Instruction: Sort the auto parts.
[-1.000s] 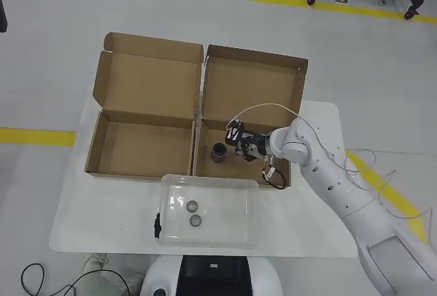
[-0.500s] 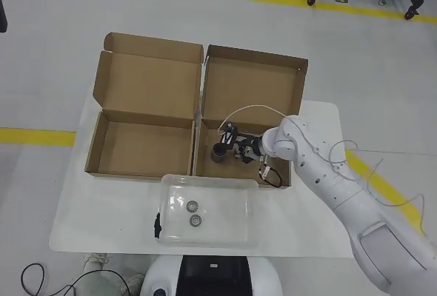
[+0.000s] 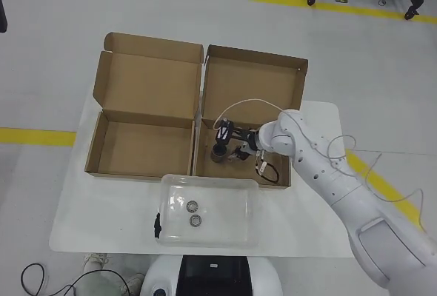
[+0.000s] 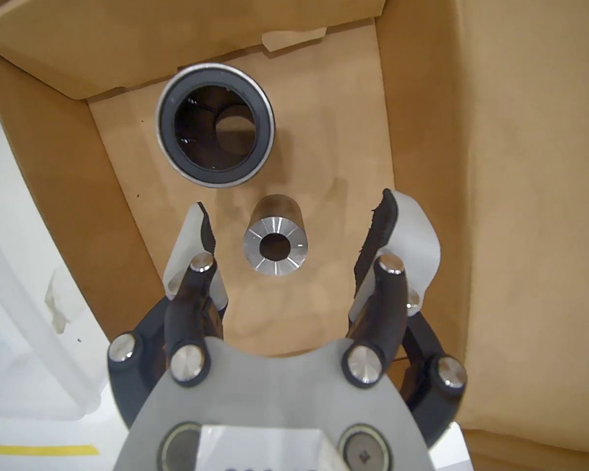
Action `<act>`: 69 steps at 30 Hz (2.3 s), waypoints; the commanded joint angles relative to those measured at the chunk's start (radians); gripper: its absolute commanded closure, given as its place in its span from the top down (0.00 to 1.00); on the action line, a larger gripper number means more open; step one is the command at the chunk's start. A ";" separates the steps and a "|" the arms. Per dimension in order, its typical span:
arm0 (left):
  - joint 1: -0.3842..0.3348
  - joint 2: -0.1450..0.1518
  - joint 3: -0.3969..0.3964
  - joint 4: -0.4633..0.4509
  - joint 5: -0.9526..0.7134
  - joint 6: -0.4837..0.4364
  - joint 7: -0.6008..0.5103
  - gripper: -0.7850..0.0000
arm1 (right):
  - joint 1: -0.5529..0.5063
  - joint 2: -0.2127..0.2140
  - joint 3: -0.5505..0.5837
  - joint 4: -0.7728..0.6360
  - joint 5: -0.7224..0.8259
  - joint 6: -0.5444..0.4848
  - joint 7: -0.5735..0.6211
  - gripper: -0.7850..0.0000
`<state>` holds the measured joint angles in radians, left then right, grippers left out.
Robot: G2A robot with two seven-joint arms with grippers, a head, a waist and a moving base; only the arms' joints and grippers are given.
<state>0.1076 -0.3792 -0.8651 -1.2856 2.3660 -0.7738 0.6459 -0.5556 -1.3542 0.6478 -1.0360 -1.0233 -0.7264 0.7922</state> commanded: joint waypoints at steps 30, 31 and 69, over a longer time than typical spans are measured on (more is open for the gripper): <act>0.000 0.000 0.000 0.000 0.000 0.000 0.000 1.00 | -0.353 0.158 0.194 -0.865 -0.278 -0.286 -0.259 0.74; 0.000 0.000 0.000 0.000 0.000 0.000 0.000 1.00 | -0.374 0.160 0.189 -0.864 -0.292 -0.285 -0.275 0.69; 0.000 0.000 0.000 0.000 0.000 0.000 0.000 1.00 | -0.351 0.027 -0.150 -0.478 -0.319 0.042 -0.167 0.60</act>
<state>0.1077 -0.3792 -0.8651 -1.2856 2.3660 -0.7738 0.6459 -0.9064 -1.3242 0.5008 -1.5184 -1.3458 -0.6964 0.6219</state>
